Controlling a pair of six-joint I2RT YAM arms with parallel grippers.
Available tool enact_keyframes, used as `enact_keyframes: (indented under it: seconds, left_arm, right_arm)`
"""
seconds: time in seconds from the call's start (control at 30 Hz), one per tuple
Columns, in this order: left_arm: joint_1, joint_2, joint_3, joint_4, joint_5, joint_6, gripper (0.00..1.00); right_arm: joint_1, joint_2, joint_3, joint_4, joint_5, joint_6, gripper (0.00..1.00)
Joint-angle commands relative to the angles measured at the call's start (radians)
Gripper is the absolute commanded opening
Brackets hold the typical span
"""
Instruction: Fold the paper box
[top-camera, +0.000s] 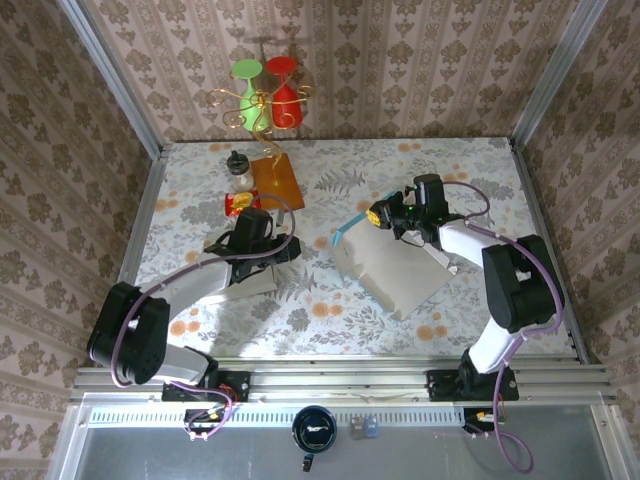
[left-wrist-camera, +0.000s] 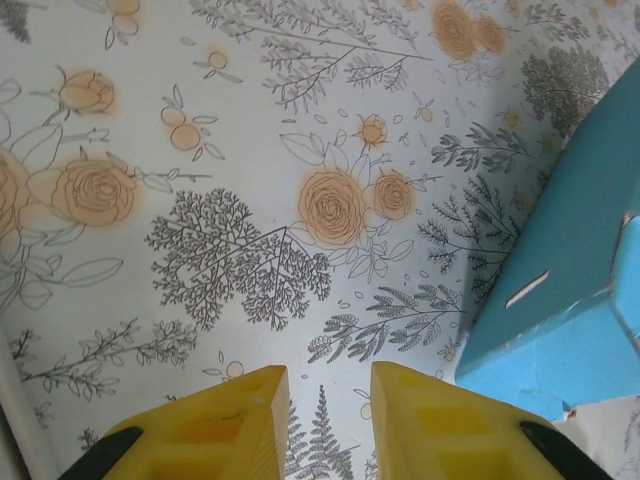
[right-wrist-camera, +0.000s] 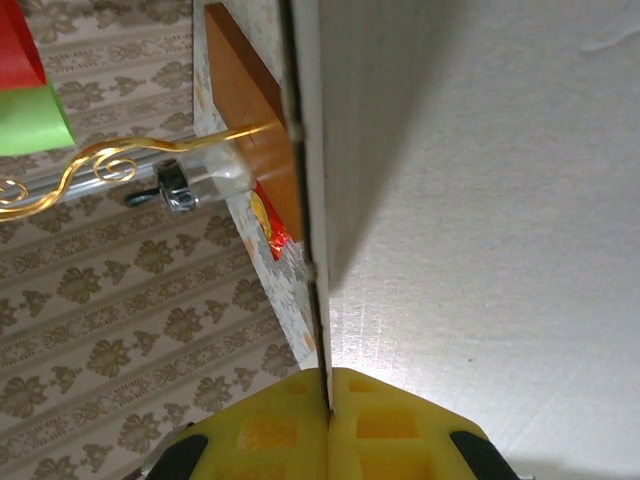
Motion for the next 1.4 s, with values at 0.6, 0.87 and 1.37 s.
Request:
enact_keyframes:
  seconds: [0.6, 0.87, 1.37]
  left_arm:
    - [-0.010, -0.044, -0.081, 0.089, 0.019, 0.130, 0.28]
    - [-0.019, -0.038, -0.091, 0.098, 0.029, 0.155, 0.28]
    - [-0.082, 0.129, -0.004, 0.204, 0.088, 0.373, 0.34]
  right_arm:
    - [-0.001, 0.036, -0.051, 0.374, -0.060, 0.021, 0.00]
    - [-0.018, 0.106, -0.208, 0.604, -0.088, 0.027, 0.00]
    - [-0.033, 0.123, -0.212, 0.584, -0.109, 0.009, 0.00]
